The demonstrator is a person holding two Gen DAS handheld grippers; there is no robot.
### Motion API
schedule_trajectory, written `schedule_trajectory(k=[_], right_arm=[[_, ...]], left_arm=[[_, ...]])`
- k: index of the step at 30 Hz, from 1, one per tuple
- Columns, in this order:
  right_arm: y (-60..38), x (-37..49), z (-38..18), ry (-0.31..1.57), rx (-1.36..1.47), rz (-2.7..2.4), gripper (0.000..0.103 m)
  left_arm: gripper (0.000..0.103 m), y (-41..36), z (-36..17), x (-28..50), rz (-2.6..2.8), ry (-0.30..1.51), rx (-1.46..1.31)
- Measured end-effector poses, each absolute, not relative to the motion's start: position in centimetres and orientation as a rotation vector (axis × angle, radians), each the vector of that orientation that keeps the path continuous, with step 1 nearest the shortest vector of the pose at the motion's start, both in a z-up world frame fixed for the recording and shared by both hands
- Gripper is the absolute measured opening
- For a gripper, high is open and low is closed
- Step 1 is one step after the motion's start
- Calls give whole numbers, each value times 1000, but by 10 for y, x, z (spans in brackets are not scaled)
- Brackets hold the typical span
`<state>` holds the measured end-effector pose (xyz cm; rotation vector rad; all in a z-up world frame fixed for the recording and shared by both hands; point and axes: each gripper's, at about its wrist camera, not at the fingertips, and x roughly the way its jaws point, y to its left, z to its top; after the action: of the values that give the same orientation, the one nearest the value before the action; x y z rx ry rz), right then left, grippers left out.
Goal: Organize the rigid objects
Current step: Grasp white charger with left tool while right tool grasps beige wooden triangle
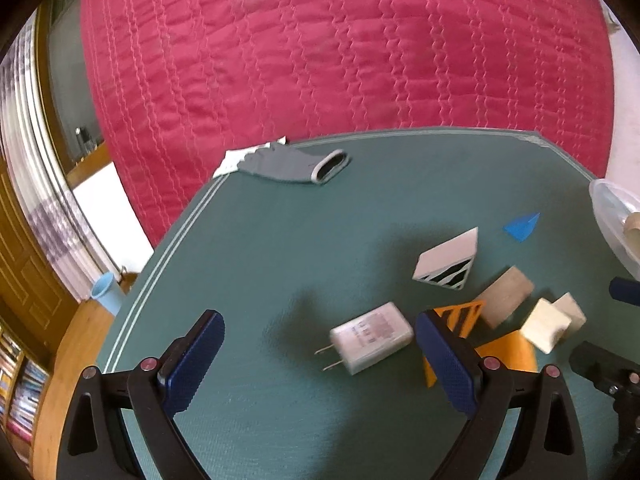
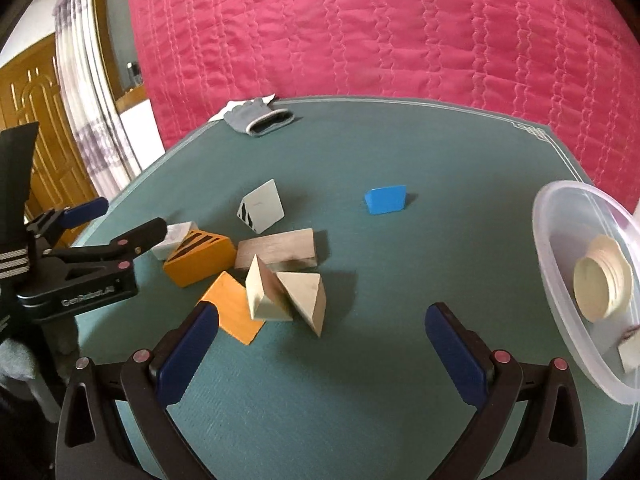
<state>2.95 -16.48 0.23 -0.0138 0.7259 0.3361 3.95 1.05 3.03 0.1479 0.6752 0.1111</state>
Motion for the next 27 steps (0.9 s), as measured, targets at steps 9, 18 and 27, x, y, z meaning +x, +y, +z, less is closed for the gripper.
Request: schedule_trajectory(k=[9,18,27], right_arm=[[-160,50,-11,790,-33,354,77],[-155,56,-11,787,-44,378,49],[-171,54,-11,784,-1,363,48]], left_arm=[[99,13,16,49,46,744,100],[99,15,15,54,9,767,66],[98,17,15,64,1,767,60]])
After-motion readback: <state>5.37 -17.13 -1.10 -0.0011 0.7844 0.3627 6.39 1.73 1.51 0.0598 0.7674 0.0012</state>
